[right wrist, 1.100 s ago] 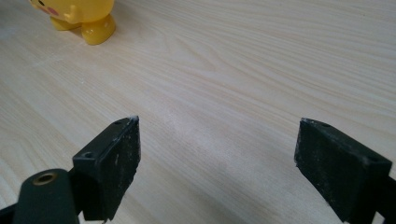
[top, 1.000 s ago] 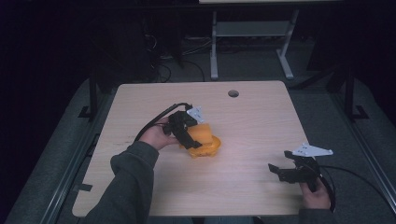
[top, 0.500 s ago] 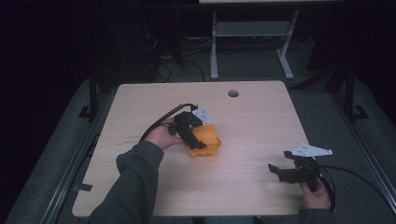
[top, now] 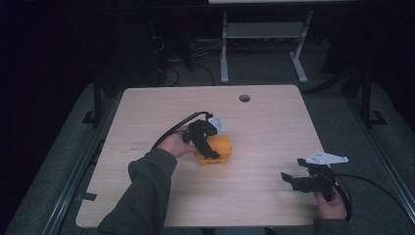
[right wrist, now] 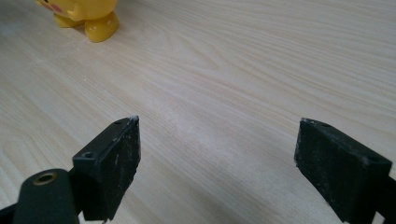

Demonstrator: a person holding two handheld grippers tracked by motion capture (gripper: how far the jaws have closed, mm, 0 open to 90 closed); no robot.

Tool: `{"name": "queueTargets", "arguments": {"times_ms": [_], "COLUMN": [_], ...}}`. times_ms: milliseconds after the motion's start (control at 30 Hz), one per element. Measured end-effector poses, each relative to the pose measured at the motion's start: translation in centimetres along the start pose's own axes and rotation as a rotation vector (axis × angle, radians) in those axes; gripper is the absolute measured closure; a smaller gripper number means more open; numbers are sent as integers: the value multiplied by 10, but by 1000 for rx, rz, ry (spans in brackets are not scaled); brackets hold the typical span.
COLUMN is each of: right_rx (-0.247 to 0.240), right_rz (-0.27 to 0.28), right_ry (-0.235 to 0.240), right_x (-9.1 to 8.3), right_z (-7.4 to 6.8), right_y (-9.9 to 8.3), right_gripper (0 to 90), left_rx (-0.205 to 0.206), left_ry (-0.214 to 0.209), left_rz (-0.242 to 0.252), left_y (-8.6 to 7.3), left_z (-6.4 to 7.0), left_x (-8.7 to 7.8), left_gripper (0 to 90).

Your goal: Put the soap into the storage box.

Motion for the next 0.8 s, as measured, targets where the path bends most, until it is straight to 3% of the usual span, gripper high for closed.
{"name": "queueTargets", "arguments": {"times_ms": [800], "right_rx": [-1], "right_rz": [-1], "right_ry": [0], "right_x": [0], "right_z": [0], "right_y": [0], "right_gripper": [139], "left_rx": [-21], "left_ry": [-19], "left_rz": [-26], "left_y": [-9], "left_z": [-4], "left_x": [13], "left_gripper": [206]}}
Point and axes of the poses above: each handheld gripper's, and its own axes: x roughly forward along the jaws, y roughly out of its top, z roughly to its right, the point moved 2 cm from there along x, roughly forward along the jaws, and after that the axes turned 7 degrees about -z, right-handed, at the moved point
